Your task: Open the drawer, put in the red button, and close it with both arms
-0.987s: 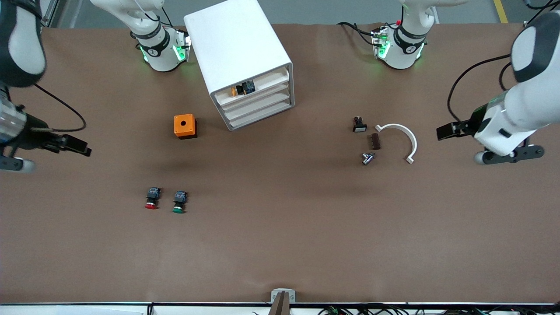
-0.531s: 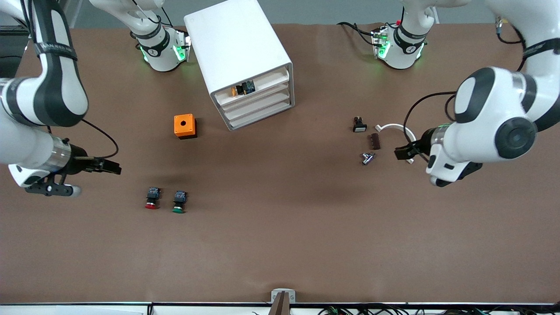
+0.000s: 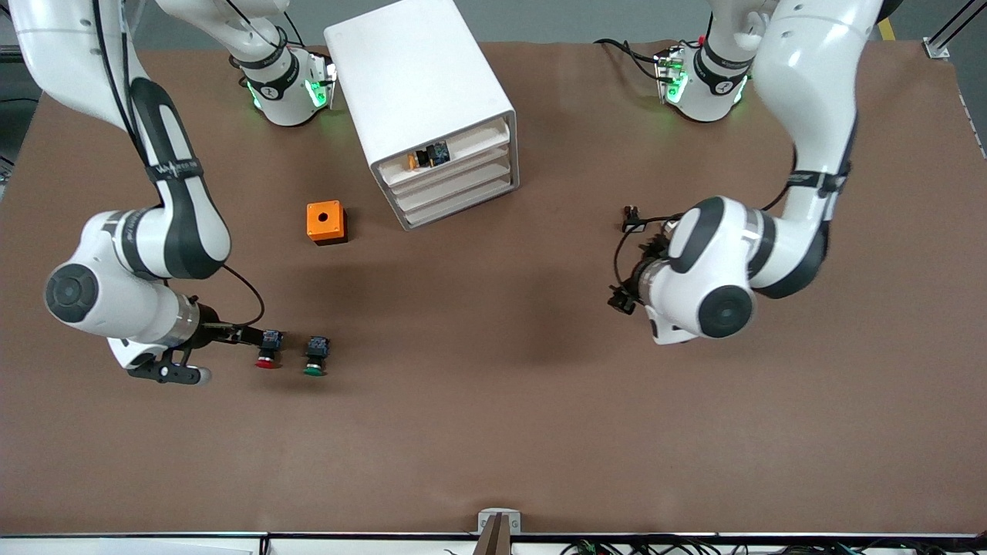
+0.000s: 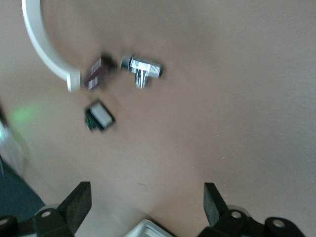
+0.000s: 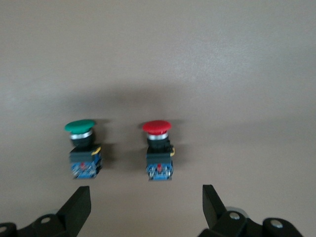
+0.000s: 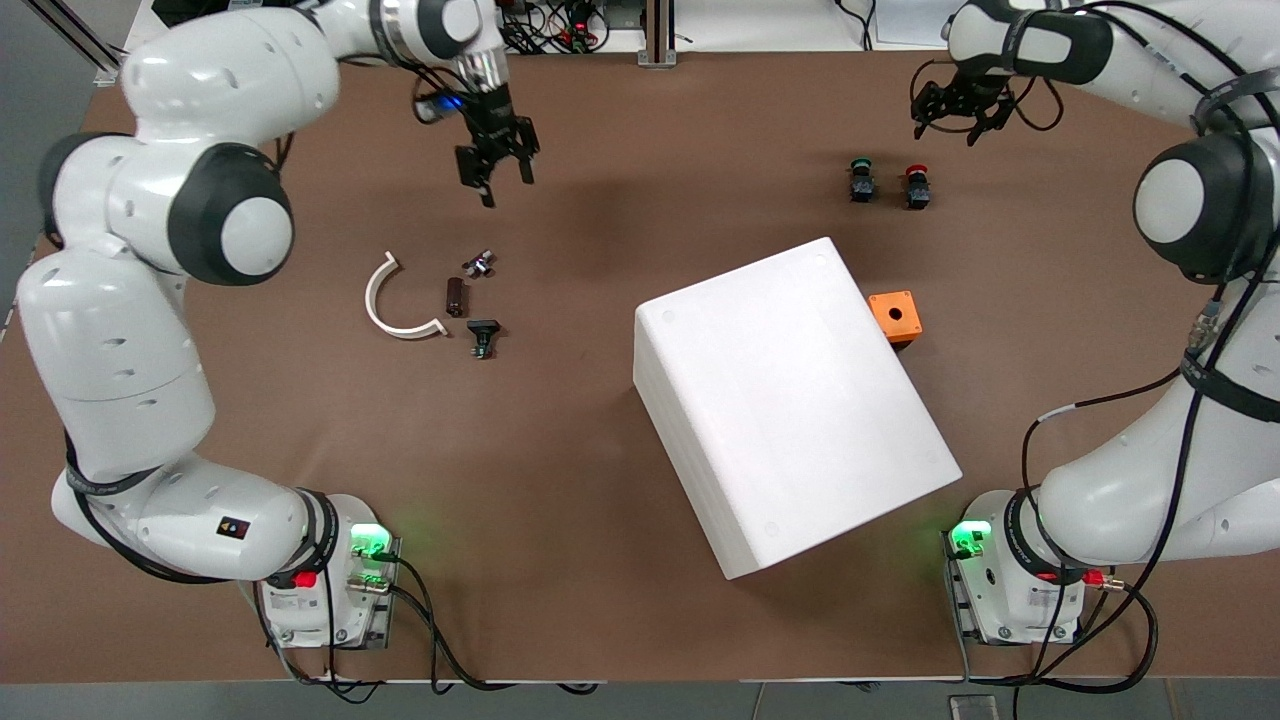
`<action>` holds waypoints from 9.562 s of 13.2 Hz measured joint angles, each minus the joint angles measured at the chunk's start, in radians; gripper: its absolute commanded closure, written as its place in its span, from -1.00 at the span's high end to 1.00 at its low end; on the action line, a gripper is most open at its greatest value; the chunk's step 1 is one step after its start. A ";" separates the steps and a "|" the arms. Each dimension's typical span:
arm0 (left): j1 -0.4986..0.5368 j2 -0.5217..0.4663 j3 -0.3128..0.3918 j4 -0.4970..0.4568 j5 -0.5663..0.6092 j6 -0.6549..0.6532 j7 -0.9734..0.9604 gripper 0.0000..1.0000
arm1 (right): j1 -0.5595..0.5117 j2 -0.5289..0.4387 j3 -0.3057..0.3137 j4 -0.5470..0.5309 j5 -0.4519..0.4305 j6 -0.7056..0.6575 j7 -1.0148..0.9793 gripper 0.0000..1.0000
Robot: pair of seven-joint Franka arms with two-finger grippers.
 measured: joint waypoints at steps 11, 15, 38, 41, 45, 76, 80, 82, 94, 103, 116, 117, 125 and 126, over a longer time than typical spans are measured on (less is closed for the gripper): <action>-0.184 0.121 -0.001 0.004 -0.396 -0.009 -0.670 0.82 | -0.001 0.129 -0.005 -0.034 0.000 0.059 0.002 0.81; -0.213 0.167 -0.001 0.004 -0.584 -0.011 -0.875 0.47 | 0.000 0.142 -0.005 -0.037 0.008 0.059 0.006 0.42; -0.195 0.257 0.011 0.013 -0.886 -0.108 -0.836 -0.97 | 0.002 0.130 -0.008 0.262 -0.019 -0.314 0.007 -0.99; -0.131 0.271 0.015 0.047 -0.885 -0.107 -0.762 -0.87 | 0.002 0.110 -0.007 0.281 -0.019 -0.353 0.035 -0.99; -0.092 0.296 0.022 0.091 -0.885 -0.106 -0.702 0.91 | 0.026 0.065 0.003 0.300 -0.018 -0.451 0.198 -1.00; 0.023 0.079 0.135 0.219 -0.032 -0.062 0.286 0.98 | 0.719 -0.102 0.015 0.011 0.256 -0.010 1.820 0.34; 0.028 0.079 0.134 0.194 -0.019 -0.040 0.562 0.98 | 0.729 -0.103 0.013 0.008 0.256 -0.007 1.827 1.00; 0.025 0.077 0.133 0.179 -0.018 0.007 0.654 0.98 | 0.727 -0.110 -0.001 0.012 0.250 -0.015 1.826 1.00; -0.049 0.088 0.116 0.072 0.037 0.298 0.915 0.99 | 0.156 -0.185 -0.051 0.302 0.157 -0.622 0.833 1.00; -0.187 0.116 0.112 0.070 0.037 0.356 0.777 0.99 | 0.029 -0.372 -0.049 0.261 -0.020 -0.667 0.264 1.00; -0.355 0.101 -0.028 0.070 0.037 0.311 0.320 0.99 | -0.060 -0.574 -0.038 0.061 -0.082 -0.557 -0.065 1.00; -0.356 0.096 -0.054 0.070 0.037 0.289 0.293 0.99 | -0.060 -0.575 -0.038 0.061 -0.082 -0.556 -0.066 1.00; -0.480 0.093 -0.120 0.069 0.037 0.250 0.120 0.99 | -0.060 -0.616 -0.038 0.061 -0.084 -0.555 -0.072 1.00; -0.480 0.093 -0.128 0.070 0.037 0.250 0.118 0.99 | -0.060 -0.616 -0.038 0.060 -0.085 -0.555 -0.073 1.00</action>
